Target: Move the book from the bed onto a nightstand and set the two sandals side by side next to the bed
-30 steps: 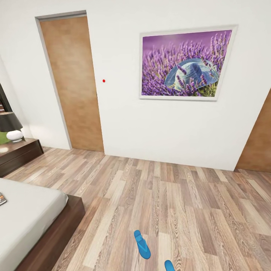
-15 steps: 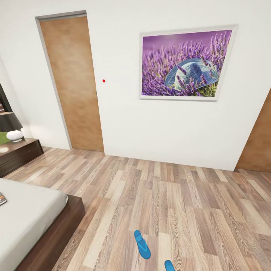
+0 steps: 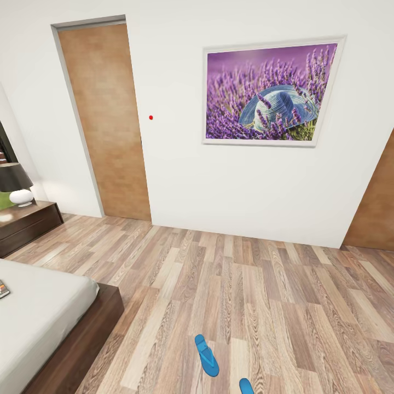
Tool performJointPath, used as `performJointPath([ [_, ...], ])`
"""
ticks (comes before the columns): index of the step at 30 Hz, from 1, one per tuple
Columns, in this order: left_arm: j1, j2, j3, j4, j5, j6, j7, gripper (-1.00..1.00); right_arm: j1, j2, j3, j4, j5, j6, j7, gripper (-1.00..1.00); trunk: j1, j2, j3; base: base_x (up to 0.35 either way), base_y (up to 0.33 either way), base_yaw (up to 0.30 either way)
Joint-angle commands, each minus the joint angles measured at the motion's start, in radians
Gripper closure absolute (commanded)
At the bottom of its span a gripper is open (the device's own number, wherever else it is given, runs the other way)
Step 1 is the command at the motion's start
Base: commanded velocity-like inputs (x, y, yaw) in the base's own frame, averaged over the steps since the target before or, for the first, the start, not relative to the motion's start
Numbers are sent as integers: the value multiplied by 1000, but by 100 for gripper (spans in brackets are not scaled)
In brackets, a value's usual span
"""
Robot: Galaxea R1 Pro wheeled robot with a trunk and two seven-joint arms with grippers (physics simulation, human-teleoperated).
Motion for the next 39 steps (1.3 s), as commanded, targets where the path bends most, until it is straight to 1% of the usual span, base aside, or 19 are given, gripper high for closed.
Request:
performJointPath([
  [1,0,-3,0,-24,4,0,1,-100,0,-1,1,-1,-6,-2,-2,-100,0,0,-1,0,0,0],
  [4,0,-17,-1,-92,2,10,2,-100,0,-2,1,-1,-6,-2,-2,-100,0,0,-1,0,0,0],
  [6,-1,-34,-2,-184,-1,77,3,-100,0,-3,1,-1,-6,-2,-2,-100,0,0,-1,0,0,0],
  [9,-1,-50,-2,-351,-2,265,1,-100,0,-4,1,-5,-6,-2,-2,-100,0,0,-1,0,0,0],
  [12,-1,-54,-2,-481,1,407,-3,-100,0,-9,1,-7,-6,-1,-1,-100,0,0,-1,0,0,0],
  [16,-1,-54,-2,-508,5,460,-17,-100,0,-26,1,-11,-6,5,0,-100,0,0,-1,0,0,0],
  [17,-1,-53,-2,-477,5,466,-105,-100,0,-57,1,-16,-6,11,1,-100,0,0,-1,0,0,0],
  [18,0,-52,-2,-473,5,466,-136,-100,0,-65,2,-17,-6,13,1,-100,0,0,-1,0,0,0],
  [19,-1,-52,-1,-467,6,467,-206,-100,0,-79,2,-27,-6,17,1,-100,0,0,-1,0,0,0],
  [20,0,-51,0,-465,5,467,-243,-100,0,-85,3,-35,-6,21,1,-100,0,0,-1,0,0,0],
  [21,0,-49,1,-461,5,467,-314,-100,0,-93,3,-59,-5,35,1,-100,0,0,-1,0,0,0],
  [23,-1,-45,3,-459,5,466,-373,-100,0,-98,4,-92,-5,63,0,-100,0,0,-1,0,0,0],
  [26,-1,-34,5,-457,6,466,-453,-100,0,-104,4,-209,-4,220,0,-100,0,0,-1,0,0,0],
  [27,-1,-31,6,-457,6,466,-467,-100,-1,-105,4,-268,-4,316,0,-100,0,0,-1,0,0,0],
  [29,-1,-30,7,-457,6,466,-476,-100,-1,-105,5,-333,-4,422,0,-100,0,0,-1,0,0,0],
  [31,0,-28,14,-457,7,466,-487,-100,-1,-106,5,-456,-3,617,-1,-100,0,0,-1,0,0,0],
  [33,-1,-28,30,-457,10,466,-491,-100,-1,-105,5,-528,0,724,-1,-100,0,0,-1,0,0,0],
  [35,-1,-27,58,-458,27,466,-494,-100,-3,-103,7,-591,3,803,-1,-100,0,0,-1,0,0,0],
  [39,-1,-27,83,-458,51,464,-495,-100,-30,-92,15,-624,5,854,-4,-100,0,0,-1,0,0,0],
])
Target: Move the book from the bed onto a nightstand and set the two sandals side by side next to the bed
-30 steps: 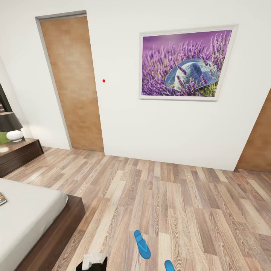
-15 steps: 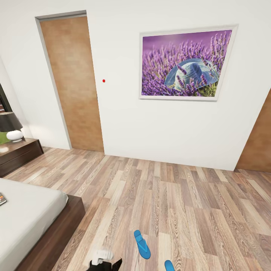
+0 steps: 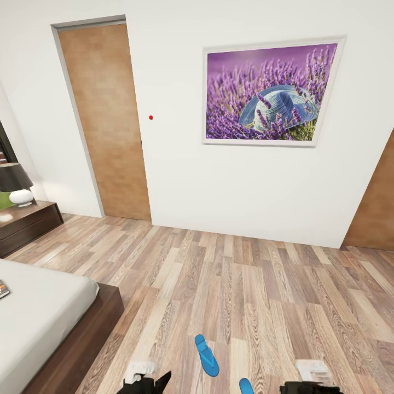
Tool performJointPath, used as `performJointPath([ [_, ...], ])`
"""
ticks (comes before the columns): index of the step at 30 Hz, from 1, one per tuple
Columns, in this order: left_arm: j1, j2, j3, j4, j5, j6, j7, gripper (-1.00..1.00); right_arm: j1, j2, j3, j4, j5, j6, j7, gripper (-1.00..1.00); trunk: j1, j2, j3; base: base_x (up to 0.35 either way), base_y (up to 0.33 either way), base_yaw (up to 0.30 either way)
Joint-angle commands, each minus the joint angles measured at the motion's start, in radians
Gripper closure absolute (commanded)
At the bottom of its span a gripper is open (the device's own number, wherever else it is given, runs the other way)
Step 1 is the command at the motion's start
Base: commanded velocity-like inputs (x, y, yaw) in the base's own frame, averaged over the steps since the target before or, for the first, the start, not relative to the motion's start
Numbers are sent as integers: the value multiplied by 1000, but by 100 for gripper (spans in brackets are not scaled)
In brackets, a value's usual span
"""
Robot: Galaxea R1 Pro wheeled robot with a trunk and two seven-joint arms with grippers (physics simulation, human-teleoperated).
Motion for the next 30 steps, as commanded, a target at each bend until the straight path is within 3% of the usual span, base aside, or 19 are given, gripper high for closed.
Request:
performJointPath([
  [1,-1,-1,7,-1,12,6,-6,-100,-31,9,5,0,-4,22,-4,-100,0,-1,-1,0,0,0],
  [3,-1,0,11,-3,15,0,-6,-100,-81,37,15,20,-3,52,-5,-100,0,-1,-1,0,0,0],
  [6,-1,0,12,-5,18,-6,-7,-100,-157,79,25,145,-3,106,-4,-100,0,-1,-1,0,0,0],
  [8,-1,0,12,-5,18,-7,-7,-100,-183,85,27,192,-3,116,-3,-100,0,-1,-1,0,0,0],
  [11,-1,-1,12,-5,19,-8,-7,-100,-272,92,29,294,-2,128,-3,-100,0,-1,-1,0,0,0],
  [15,-1,0,13,-4,19,-8,-7,-100,-343,94,32,406,3,132,-3,-100,0,-1,-1,0,0,0],
  [19,-1,0,13,-4,19,-8,-7,-100,-363,90,33,454,37,133,-2,-100,0,-1,-1,0,0,0],
  [22,-1,0,13,-4,19,-8,-6,-100,-367,84,33,451,49,134,-1,-100,0,-1,-1,0,0,0],
  [27,-1,0,13,-3,18,-9,-6,-100,-369,43,32,402,53,136,10,-100,0,-1,-1,0,0,0],
  [30,-1,0,14,-2,18,-9,-5,-100,-370,33,32,385,52,137,31,-100,0,-1,-1,0,0,0],
])
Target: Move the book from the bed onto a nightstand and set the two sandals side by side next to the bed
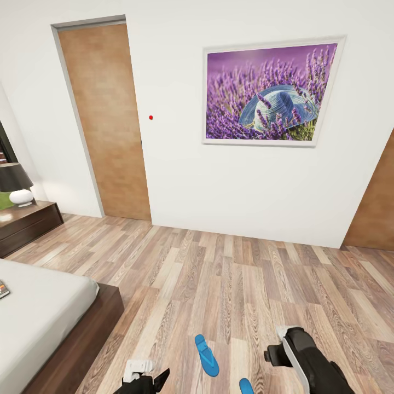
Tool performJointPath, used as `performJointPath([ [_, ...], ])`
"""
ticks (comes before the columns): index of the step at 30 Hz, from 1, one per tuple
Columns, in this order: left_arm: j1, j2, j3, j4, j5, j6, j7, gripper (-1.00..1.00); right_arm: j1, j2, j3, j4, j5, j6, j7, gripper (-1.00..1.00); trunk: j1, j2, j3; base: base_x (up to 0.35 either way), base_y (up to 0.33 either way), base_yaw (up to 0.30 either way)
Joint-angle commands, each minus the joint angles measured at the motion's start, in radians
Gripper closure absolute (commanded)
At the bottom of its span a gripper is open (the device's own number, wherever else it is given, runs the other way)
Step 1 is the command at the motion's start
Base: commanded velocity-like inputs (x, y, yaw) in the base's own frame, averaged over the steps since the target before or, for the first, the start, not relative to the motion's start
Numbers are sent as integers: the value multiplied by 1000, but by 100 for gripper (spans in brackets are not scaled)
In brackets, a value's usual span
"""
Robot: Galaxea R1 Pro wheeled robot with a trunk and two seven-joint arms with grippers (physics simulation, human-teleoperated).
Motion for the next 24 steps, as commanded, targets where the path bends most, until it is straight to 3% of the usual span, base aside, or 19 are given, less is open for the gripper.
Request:
performJointPath([
  [1,0,-1,3,0,9,10,-5,-100,-1,-3,1,-7,1,5,12,-100,0,-1,-1,0,0,0],
  [8,0,-2,3,0,9,11,-5,-100,-1,-12,1,-20,1,5,35,-100,0,-1,-1,0,0,0],
  [24,-1,-3,4,2,8,11,2,-100,-1,-9,2,-21,10,5,36,-100,61,-113,-51,0,0,0],
])
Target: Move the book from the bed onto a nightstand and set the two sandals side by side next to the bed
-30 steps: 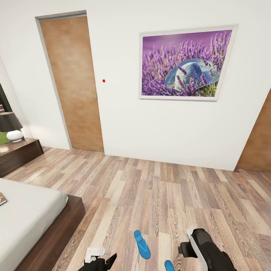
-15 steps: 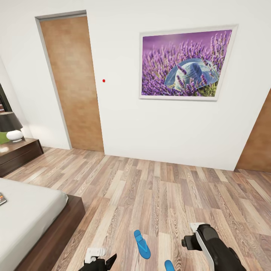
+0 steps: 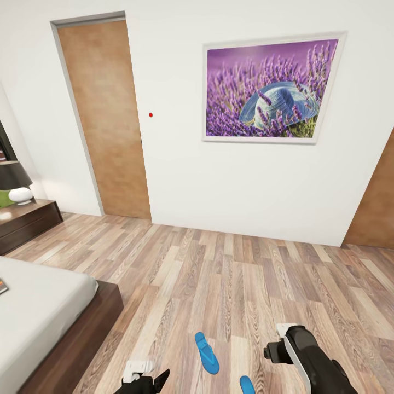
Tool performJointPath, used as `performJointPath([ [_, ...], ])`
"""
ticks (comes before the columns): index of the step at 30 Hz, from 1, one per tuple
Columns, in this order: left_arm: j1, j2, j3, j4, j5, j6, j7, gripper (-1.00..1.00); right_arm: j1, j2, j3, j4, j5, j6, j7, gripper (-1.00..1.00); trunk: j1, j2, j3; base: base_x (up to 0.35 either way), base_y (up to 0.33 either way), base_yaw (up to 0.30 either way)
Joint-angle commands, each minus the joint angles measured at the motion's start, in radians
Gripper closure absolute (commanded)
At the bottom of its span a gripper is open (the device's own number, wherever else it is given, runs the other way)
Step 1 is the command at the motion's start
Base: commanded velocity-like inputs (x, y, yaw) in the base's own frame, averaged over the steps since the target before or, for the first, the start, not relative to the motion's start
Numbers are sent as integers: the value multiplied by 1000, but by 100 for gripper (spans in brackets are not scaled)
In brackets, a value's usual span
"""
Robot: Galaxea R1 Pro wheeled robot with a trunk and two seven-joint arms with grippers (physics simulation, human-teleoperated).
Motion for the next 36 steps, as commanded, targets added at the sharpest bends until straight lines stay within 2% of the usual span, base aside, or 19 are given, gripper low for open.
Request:
performJointPath([
  [1,0,-1,3,-1,9,10,-5,-100,-1,0,1,-2,2,4,3,-100,4,-8,-4,0,0,0],
  [36,0,-1,3,1,9,10,-5,-100,-1,0,1,-4,4,4,3,-100,138,-253,-114,0,0,0],
])
